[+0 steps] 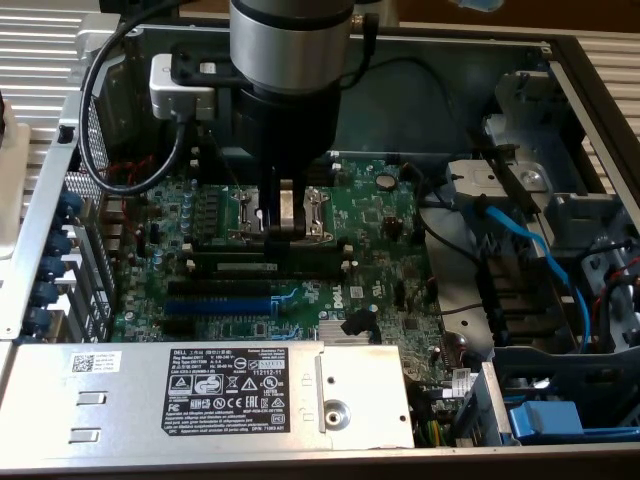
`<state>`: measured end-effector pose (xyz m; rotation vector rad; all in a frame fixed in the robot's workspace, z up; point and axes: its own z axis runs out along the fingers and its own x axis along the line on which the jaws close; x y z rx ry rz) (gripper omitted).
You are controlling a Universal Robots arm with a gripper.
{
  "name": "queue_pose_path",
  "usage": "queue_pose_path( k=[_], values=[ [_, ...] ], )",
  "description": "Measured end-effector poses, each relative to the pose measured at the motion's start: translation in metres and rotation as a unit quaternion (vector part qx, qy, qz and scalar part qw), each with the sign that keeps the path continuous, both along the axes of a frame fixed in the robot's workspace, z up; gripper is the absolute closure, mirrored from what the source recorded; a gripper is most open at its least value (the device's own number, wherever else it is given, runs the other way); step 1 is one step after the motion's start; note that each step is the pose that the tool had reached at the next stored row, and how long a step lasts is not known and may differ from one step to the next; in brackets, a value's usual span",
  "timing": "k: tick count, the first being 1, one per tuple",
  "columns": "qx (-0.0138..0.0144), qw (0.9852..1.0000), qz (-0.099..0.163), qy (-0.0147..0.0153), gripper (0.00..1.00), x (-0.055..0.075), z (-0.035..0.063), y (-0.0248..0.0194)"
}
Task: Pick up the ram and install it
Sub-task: 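Press down the ram until it locks into place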
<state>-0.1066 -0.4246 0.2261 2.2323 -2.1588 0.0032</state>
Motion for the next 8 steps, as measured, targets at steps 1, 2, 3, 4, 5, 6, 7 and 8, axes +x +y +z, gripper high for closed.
queue_pose_path(
  k=[1, 2, 3, 4, 5, 6, 7, 8],
  values=[
    [0.0001, 1.0, 0.0, 0.0, 0.9, 0.0, 0.0001, 0.0],
    [0.0001, 1.0, 0.0, 0.0, 0.9, 0.0, 0.0003, 0.0],
    [0.0001, 1.0, 0.0, -0.0001, 0.9, 0.0, 0.0005, 0.0],
    [0.0001, 1.0, 0.0, -0.0001, 0.9, 0.0, 0.0009, 0.0],
    [0.0002, 1.0, 0.0, -0.0001, 0.9, 0.0, 0.0013, 0.0],
    [0.0004, 1.0, 0.0, -0.0002, 0.9, 0.0, 0.0022, 0.0001],
    [0.0006, 1.0, 0.0, -0.0003, 0.9, 0.0, 0.0034, 0.0002],
    [0.0002, 1.0, 0.0, -0.0001, 0.9, 0.0, 0.0057, 0.0001]
  ],
)
